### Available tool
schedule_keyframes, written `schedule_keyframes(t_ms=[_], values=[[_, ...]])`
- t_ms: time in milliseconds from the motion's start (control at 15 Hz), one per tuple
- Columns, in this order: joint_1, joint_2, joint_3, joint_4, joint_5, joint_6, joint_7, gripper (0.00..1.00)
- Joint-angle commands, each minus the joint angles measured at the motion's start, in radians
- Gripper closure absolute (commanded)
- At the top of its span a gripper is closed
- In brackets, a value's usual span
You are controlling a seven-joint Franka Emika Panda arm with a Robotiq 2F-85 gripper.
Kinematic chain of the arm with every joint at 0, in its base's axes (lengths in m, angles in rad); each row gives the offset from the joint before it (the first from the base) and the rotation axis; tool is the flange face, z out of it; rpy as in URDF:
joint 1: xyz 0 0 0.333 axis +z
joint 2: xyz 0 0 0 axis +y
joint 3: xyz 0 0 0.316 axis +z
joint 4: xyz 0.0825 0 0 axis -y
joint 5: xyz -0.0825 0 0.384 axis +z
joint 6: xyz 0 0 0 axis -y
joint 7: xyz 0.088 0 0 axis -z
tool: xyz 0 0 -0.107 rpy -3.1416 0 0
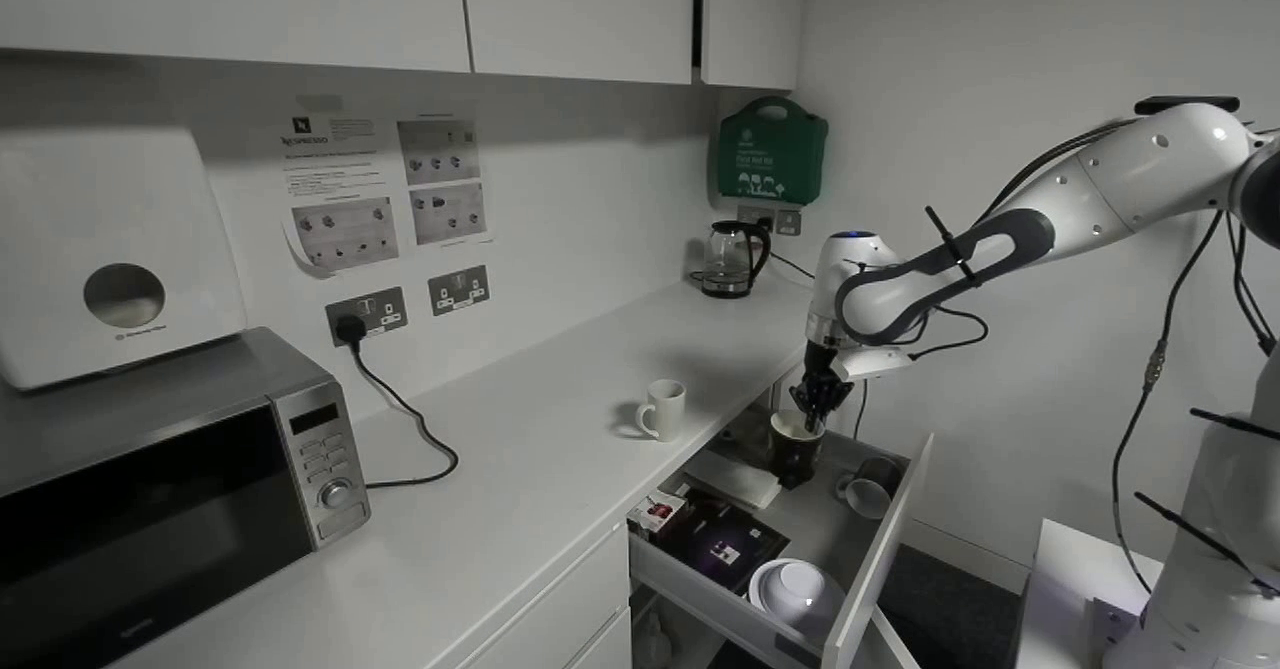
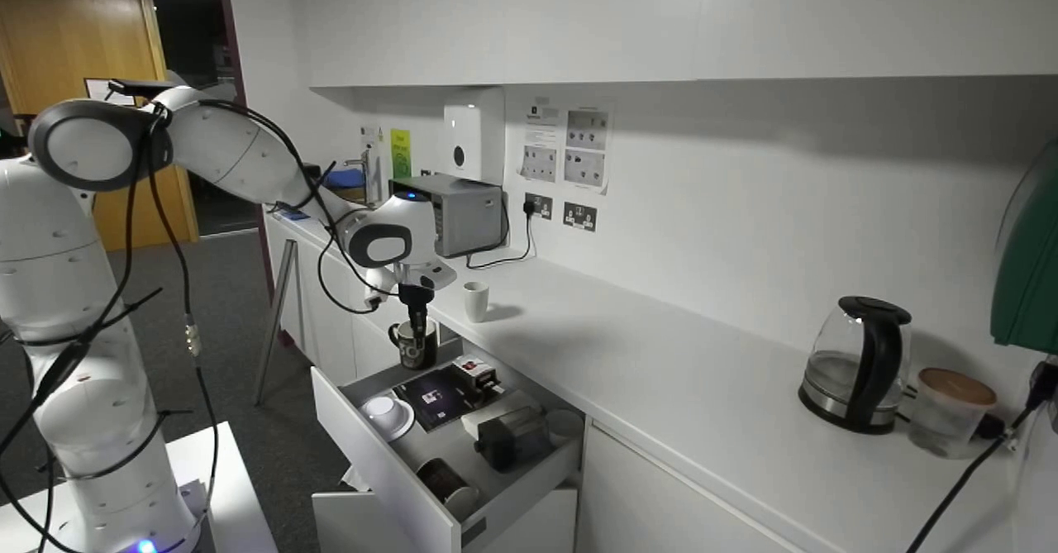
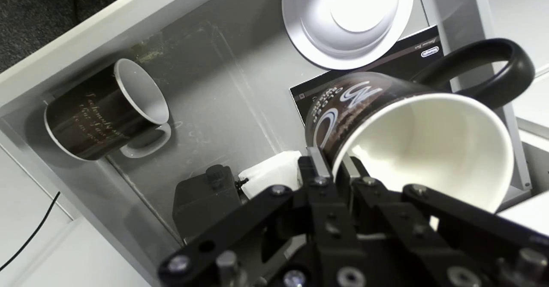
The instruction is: Remove the white and mug and the black mugs from the drawer, push the drawer closed, close the open bottom cabinet
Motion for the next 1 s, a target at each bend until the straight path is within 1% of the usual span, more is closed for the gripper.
schedule_keyframes(t_ms=[0,400,667,933], values=[[-0.028,-0.031,0.021,0.080,-0.037,-0.110,-0.014,0.98],[-0.024,0.025,0.032,0.261,-0.101,-0.247,0.001,0.98],[-0.017,0.107,0.041,0.401,-0.116,-0.307,-0.012,0.98],[-0.012,0.220,0.047,0.554,-0.104,-0.342,-0.039,0.98]])
